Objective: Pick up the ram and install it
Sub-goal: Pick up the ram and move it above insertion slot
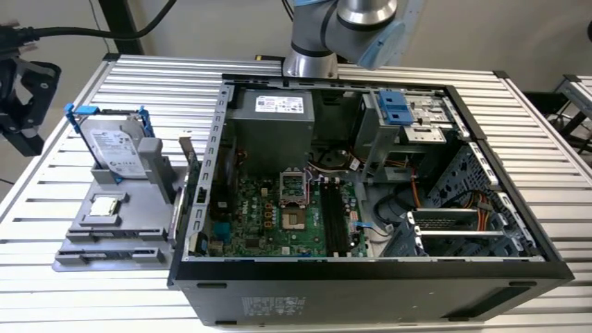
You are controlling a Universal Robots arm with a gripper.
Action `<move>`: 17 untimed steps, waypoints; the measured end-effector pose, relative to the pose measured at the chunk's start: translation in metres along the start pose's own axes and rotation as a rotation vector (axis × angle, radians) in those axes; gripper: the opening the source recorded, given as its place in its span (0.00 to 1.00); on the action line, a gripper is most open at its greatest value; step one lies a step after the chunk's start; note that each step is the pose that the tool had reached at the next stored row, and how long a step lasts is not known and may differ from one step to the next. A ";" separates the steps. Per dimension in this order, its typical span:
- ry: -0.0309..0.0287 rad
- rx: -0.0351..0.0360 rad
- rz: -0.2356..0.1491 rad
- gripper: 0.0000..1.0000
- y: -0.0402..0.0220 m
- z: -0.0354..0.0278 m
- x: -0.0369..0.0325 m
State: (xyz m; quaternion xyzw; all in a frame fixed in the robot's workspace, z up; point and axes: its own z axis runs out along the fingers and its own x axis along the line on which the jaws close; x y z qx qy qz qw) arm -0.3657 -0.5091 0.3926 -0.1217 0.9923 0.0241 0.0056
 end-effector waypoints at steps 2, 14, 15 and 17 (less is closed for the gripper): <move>0.0008 0.0000 -0.017 0.00 0.0000 0.0000 0.0000; 0.0032 -0.0003 -0.065 0.00 0.0000 0.0000 0.0000; 0.0038 -0.0006 -0.078 0.00 0.0000 0.0000 0.0000; 0.0051 -0.0010 -0.105 0.00 0.0000 0.0000 -0.0001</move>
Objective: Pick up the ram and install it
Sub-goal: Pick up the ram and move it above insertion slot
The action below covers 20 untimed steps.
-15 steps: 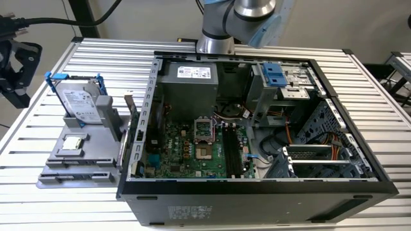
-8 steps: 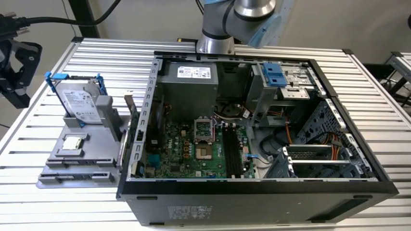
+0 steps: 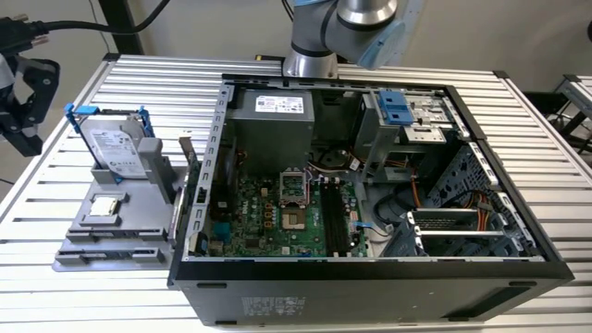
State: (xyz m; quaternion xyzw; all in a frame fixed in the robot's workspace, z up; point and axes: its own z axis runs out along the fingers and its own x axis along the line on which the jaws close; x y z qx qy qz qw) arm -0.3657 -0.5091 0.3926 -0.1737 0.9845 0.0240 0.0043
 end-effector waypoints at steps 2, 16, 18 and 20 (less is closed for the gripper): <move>0.0014 -0.0005 -0.031 0.00 0.0000 0.0000 -0.0001; 0.0113 -0.0012 -0.223 0.00 -0.0004 0.0005 -0.0010; 0.0131 -0.0004 -0.250 0.00 -0.0004 0.0007 -0.0011; 0.0151 0.0010 -0.275 0.00 -0.0005 0.0011 -0.0012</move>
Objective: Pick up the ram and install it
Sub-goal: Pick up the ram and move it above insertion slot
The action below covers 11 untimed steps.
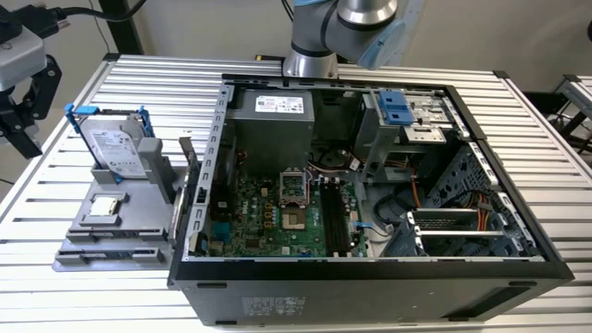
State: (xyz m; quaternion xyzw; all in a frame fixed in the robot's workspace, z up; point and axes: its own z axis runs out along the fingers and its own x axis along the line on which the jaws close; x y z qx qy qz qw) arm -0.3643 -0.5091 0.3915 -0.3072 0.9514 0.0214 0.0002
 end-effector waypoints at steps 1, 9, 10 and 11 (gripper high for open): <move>0.0015 0.0010 -0.013 0.00 -0.0001 0.0002 0.0000; 0.0077 0.0110 -0.122 0.00 -0.0001 0.0019 0.0000; 0.0074 0.0129 -0.137 0.00 -0.0001 0.0019 0.0000; 0.0065 0.0147 -0.151 0.00 -0.0001 0.0020 -0.0001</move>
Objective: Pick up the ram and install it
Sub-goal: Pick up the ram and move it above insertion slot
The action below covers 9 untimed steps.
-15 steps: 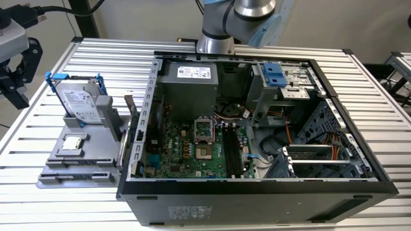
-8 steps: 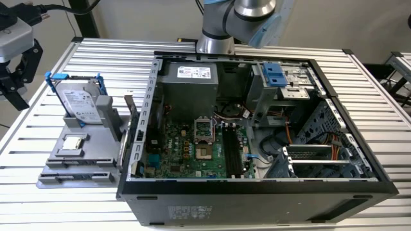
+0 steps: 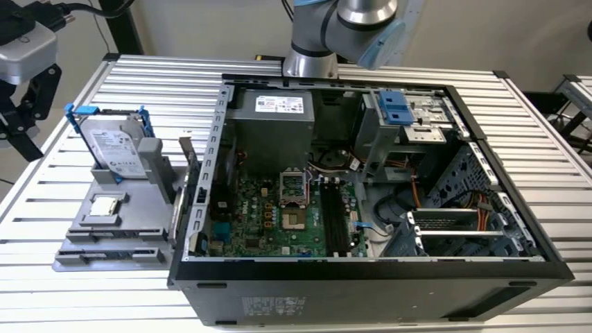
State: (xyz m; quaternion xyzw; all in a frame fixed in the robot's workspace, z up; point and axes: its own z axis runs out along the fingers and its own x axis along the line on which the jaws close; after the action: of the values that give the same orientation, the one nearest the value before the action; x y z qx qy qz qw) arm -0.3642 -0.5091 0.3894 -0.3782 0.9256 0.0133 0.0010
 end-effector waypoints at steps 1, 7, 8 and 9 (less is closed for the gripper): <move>-0.0015 0.0021 -0.014 0.00 0.0000 0.0001 0.0000; -0.0060 0.0082 -0.098 0.00 0.0000 0.0005 0.0000; -0.0056 0.0080 -0.112 0.00 0.0000 0.0005 0.0000; -0.0053 0.0078 -0.125 0.00 0.0000 0.0005 0.0001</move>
State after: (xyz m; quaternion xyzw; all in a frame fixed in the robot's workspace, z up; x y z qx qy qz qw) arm -0.3643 -0.5091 0.3889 -0.4354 0.9002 0.0106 0.0057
